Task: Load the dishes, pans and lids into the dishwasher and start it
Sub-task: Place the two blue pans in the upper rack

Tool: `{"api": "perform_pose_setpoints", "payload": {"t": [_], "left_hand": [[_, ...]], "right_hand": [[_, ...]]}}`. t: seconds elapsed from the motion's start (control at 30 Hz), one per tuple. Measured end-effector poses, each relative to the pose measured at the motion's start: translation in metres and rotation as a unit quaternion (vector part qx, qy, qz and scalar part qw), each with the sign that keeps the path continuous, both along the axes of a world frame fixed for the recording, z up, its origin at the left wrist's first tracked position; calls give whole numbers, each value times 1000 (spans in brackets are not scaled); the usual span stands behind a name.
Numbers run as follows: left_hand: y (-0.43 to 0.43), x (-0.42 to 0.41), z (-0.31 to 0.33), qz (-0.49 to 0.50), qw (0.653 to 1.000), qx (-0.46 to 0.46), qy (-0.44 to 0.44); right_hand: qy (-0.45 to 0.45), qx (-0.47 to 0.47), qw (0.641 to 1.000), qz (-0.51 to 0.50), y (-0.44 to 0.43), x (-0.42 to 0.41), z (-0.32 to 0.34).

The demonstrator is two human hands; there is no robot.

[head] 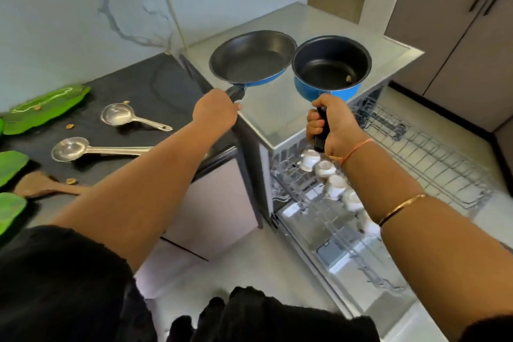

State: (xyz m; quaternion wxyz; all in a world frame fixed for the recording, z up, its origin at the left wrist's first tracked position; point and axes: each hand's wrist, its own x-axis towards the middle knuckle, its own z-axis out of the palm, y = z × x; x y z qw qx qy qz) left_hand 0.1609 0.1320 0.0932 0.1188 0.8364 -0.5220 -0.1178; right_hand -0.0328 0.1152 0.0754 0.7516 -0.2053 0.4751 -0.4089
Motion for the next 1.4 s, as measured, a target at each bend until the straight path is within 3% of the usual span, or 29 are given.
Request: {"api": "perform_pose_setpoints", "payload": {"t": [0.33,0.6,0.97,1.23,1.4], "left_hand": [[-7,-194,-39,-50,998,0,39],[-26,-275,-64,-129,989,67,21],[-56,-307,-105,-253,950,163,-85],[-82,-286,-154,-181,955,232,-24],[-98,-279,-175,-162,969,186,32]], "right_hand": [[51,12,998,-31,-16,-197,-12],[31,74,992,-93,-23,-285,-44],[4,161,975,-150,-15,-325,-91],[51,194,976,-84,-34,-315,-127],[82,209,974,-42,-50,-323,-148]]}}
